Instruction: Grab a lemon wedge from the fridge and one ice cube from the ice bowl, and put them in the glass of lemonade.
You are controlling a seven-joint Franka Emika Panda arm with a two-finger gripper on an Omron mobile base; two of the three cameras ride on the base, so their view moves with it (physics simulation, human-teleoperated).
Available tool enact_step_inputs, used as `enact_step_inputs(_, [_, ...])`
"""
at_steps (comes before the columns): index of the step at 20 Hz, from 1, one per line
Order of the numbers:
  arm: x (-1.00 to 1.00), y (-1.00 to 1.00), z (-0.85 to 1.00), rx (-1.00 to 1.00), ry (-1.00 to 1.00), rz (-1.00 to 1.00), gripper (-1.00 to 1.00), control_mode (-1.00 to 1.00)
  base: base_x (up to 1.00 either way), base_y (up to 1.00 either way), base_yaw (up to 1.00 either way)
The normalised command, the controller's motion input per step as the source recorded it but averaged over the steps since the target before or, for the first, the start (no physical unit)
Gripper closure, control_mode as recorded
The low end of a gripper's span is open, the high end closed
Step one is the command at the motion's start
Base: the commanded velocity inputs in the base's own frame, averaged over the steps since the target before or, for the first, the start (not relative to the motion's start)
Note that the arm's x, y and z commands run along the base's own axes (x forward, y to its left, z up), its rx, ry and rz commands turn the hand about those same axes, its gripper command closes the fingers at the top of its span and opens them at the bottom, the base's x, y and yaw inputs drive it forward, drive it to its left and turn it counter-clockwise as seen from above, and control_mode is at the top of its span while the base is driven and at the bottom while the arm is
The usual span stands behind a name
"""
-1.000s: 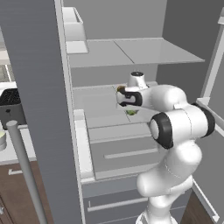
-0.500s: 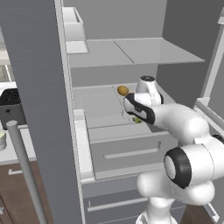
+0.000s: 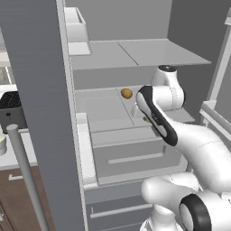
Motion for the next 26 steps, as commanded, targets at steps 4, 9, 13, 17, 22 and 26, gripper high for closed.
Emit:
enact_step_inputs(4, [-1.00,0.00,0.92,0.00,0.00,0.16,1.00,-1.00,0.00,0.00,0.00])
enact_step_inputs(9, [-1.00,-0.09,0.51,-0.01,0.00,0.03,1.00,-1.00,0.00,0.00,0.00])
enact_step_inputs(13, [-0.88,-0.04,0.04,-0.05,0.00,0.00,1.00,-1.00,0.00,0.00,0.00])
enact_step_inputs(17, [-0.85,-0.01,-0.14,0.00,0.00,0.00,1.00,-1.00,0.00,0.00,0.00])
enact_step_inputs(22, [-0.07,0.00,0.00,0.00,0.00,0.00,1.00,-1.00,0.00,0.00,0.00])
enact_step_inputs(26, [-0.02,0.00,0.00,0.00,0.00,0.00,1.00,-1.00,0.00,0.00,0.00])
